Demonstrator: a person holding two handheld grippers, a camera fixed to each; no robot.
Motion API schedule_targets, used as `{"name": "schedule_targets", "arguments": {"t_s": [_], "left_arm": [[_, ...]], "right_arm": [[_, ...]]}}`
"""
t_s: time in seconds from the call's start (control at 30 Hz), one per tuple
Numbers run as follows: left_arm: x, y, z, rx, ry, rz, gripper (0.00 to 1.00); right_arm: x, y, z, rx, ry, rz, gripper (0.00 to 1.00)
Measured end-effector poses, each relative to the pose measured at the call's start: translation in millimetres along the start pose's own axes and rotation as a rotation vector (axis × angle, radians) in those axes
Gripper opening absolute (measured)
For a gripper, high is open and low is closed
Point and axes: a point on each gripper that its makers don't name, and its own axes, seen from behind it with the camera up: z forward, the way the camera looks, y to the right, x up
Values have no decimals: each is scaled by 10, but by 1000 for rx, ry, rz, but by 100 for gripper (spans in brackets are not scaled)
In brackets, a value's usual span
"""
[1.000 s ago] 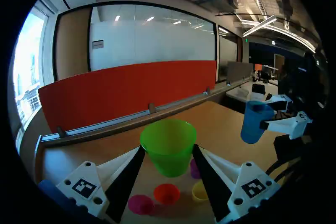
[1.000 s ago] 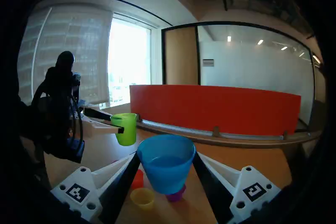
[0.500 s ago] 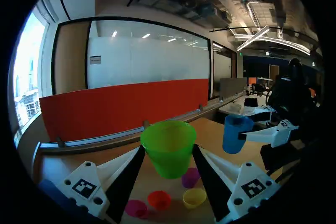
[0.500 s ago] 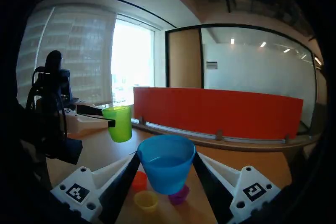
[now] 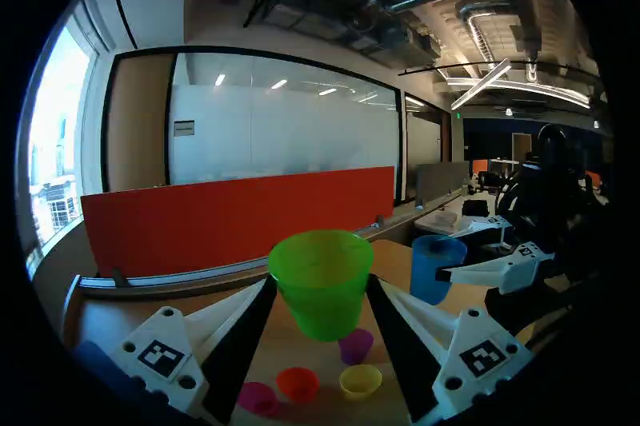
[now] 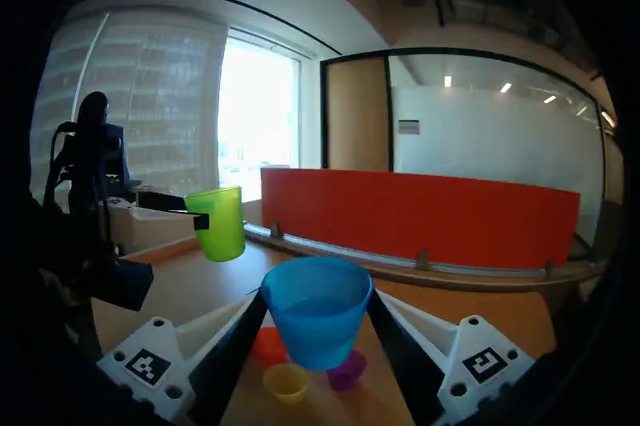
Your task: Pour water
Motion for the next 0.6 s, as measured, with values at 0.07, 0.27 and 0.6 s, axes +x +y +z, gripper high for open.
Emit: {"name": "schedule_targets", "arguments": {"t_s": [0.07,0.27,0.6], "left_arm": [[9,6,-34,4,1,5,82],[41,28,-98,17,20,2,82],[248,56,-178,39,97,-5,82]], "right_arm": [[-2,-14,-8,2,-1,-1,91],[-4,-50,-28,6,-1,-1,91],[61,-113,-40,17,-1,-10,91]]}}
